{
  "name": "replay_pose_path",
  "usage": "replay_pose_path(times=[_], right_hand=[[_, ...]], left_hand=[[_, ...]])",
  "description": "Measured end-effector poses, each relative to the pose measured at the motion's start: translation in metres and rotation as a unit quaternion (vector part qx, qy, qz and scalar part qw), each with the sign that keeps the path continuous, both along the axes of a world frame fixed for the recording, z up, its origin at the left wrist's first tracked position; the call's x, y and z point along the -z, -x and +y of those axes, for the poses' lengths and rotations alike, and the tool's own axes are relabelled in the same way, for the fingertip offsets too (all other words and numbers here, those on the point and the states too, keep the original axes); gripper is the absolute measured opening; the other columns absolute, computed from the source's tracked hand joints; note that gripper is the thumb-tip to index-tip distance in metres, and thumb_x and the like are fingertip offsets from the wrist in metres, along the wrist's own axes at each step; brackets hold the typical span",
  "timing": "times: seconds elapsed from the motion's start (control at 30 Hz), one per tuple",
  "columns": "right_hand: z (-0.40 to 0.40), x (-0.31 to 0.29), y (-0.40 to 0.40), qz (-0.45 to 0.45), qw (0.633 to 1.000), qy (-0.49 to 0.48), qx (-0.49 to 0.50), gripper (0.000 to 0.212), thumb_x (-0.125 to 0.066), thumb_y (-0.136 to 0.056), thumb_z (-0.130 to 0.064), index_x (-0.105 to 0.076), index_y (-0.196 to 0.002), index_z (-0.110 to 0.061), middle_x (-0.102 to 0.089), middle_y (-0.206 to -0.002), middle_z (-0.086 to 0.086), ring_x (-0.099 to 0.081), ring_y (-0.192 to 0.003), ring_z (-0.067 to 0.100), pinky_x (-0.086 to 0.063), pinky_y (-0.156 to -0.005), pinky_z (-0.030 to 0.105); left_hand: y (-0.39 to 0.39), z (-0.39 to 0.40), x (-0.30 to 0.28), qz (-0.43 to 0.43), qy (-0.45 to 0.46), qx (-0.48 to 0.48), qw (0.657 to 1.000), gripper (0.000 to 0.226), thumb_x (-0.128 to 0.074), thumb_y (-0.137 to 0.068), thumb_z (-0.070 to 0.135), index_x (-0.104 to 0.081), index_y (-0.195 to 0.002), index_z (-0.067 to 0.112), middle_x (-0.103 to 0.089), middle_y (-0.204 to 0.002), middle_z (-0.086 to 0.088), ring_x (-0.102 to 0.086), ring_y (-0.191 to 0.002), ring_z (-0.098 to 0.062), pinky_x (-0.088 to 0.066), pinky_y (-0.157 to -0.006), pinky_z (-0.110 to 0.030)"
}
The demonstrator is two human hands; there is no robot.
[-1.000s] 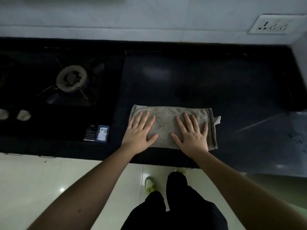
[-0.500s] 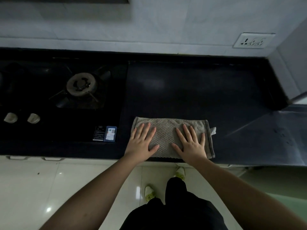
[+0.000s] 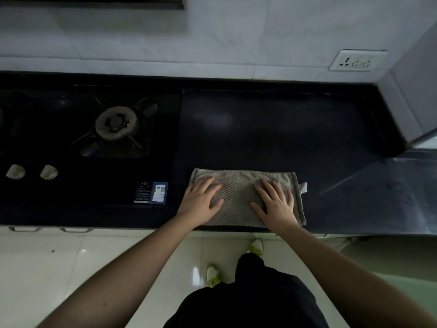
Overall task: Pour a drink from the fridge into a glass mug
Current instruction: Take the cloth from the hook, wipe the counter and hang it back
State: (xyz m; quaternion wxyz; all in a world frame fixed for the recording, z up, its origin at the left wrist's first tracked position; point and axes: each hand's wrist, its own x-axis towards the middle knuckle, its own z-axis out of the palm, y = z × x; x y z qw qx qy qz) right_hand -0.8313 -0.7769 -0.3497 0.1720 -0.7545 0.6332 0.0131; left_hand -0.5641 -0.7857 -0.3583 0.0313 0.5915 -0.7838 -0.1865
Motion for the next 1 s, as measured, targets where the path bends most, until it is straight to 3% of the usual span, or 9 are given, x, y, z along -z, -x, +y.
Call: replay_pose_path(times=[0.07, 0.17, 0.3, 0.57, 0.67, 0.77, 0.87, 0.93, 1.0], right_hand=[[0.003, -0.005, 0.001, 0.001, 1.0, 0.027, 0.004, 0.058, -0.035, -0.096, -0.059, -0.038, -0.146, -0.031, -0.026, -0.159, -0.005, -0.01, -0.148, 0.021, -0.002, -0.119, 0.052], [0.006, -0.009, 0.002, -0.003, 0.998, 0.055, 0.02, 0.049, -0.046, -0.097, -0.046, -0.047, -0.141, -0.026, -0.036, -0.154, -0.001, -0.021, -0.145, 0.024, -0.01, -0.119, 0.049], [-0.002, -0.019, 0.012, -0.021, 0.991, 0.055, 0.116, 0.052, -0.048, -0.096, -0.04, -0.038, -0.146, -0.028, -0.032, -0.155, 0.0, -0.018, -0.145, 0.026, -0.013, -0.116, 0.051], [-0.002, -0.031, 0.037, 0.008, 0.95, -0.042, 0.31, 0.067, -0.057, -0.088, -0.051, -0.035, -0.142, -0.019, -0.041, -0.14, 0.015, -0.034, -0.129, 0.037, -0.028, -0.105, 0.052], [0.0, -0.029, 0.045, -0.011, 0.933, -0.074, 0.351, 0.06, -0.06, -0.087, -0.052, -0.045, -0.132, -0.015, -0.05, -0.133, 0.014, -0.043, -0.123, 0.036, -0.034, -0.101, 0.048], [-0.004, -0.029, 0.049, -0.045, 0.927, -0.11, 0.355, 0.05, -0.063, -0.087, -0.048, -0.054, -0.126, -0.018, -0.06, -0.124, 0.009, -0.051, -0.117, 0.034, -0.042, -0.098, 0.045], [-0.007, -0.035, 0.052, -0.125, 0.918, -0.111, 0.36, 0.034, -0.068, -0.085, -0.038, -0.062, -0.111, -0.017, -0.066, -0.102, 0.005, -0.061, -0.091, 0.023, -0.051, -0.075, 0.037], [-0.006, -0.04, 0.051, -0.189, 0.907, -0.096, 0.365, 0.023, -0.071, -0.083, -0.032, -0.06, -0.098, -0.019, -0.066, -0.09, 0.001, -0.058, -0.075, 0.012, -0.045, -0.058, 0.029], [-0.005, -0.046, 0.051, -0.234, 0.897, -0.089, 0.364, 0.018, -0.072, -0.082, -0.031, -0.058, -0.089, -0.024, -0.066, -0.087, -0.001, -0.058, -0.073, 0.01, -0.041, -0.054, 0.025]], left_hand=[[-0.002, -0.007, -0.005, 0.024, 0.023, 0.012, 0.999, 0.056, -0.042, -0.095, 0.054, -0.043, -0.144, 0.027, -0.033, -0.154, 0.002, -0.029, -0.143, -0.021, -0.023, -0.115, -0.044], [0.003, -0.022, -0.013, 0.026, 0.039, 0.049, 0.998, 0.052, -0.051, -0.096, 0.044, -0.045, -0.144, 0.024, -0.036, -0.152, 0.0, -0.033, -0.14, -0.021, -0.024, -0.117, -0.046], [0.021, -0.043, -0.021, -0.007, 0.03, 0.0, 1.0, 0.052, -0.052, -0.096, 0.039, -0.043, -0.145, 0.025, -0.04, -0.149, 0.002, -0.04, -0.136, -0.02, -0.029, -0.111, -0.047], [0.054, -0.091, -0.046, -0.083, -0.146, 0.021, 0.986, 0.054, -0.067, -0.086, 0.036, -0.048, -0.135, 0.026, -0.053, -0.133, 0.0, -0.047, -0.122, -0.023, -0.032, -0.101, -0.044], [0.06, -0.099, -0.051, -0.069, -0.207, 0.019, 0.976, 0.041, -0.064, -0.088, 0.042, -0.058, -0.125, 0.027, -0.054, -0.107, 0.005, -0.045, -0.096, -0.02, -0.03, -0.086, -0.042], [0.062, -0.099, -0.052, -0.014, -0.233, 0.023, 0.972, 0.042, -0.064, -0.089, 0.045, -0.06, -0.124, 0.023, -0.05, -0.104, 0.004, -0.052, -0.095, -0.017, -0.042, -0.081, -0.034], [0.06, -0.096, -0.057, 0.059, -0.24, 0.019, 0.969, 0.037, -0.07, -0.086, 0.044, -0.061, -0.115, 0.025, -0.058, -0.106, 0.006, -0.056, -0.088, -0.008, -0.044, -0.068, -0.026], [0.058, -0.094, -0.065, 0.09, -0.234, 0.026, 0.968, 0.032, -0.072, -0.083, 0.044, -0.06, -0.109, 0.028, -0.06, -0.102, 0.009, -0.056, -0.086, -0.004, -0.042, -0.064, -0.023], [0.055, -0.092, -0.076, 0.111, -0.218, 0.035, 0.969, 0.029, -0.074, -0.082, 0.043, -0.058, -0.104, 0.033, -0.06, -0.101, 0.013, -0.057, -0.087, -0.002, -0.042, -0.065, -0.022]])
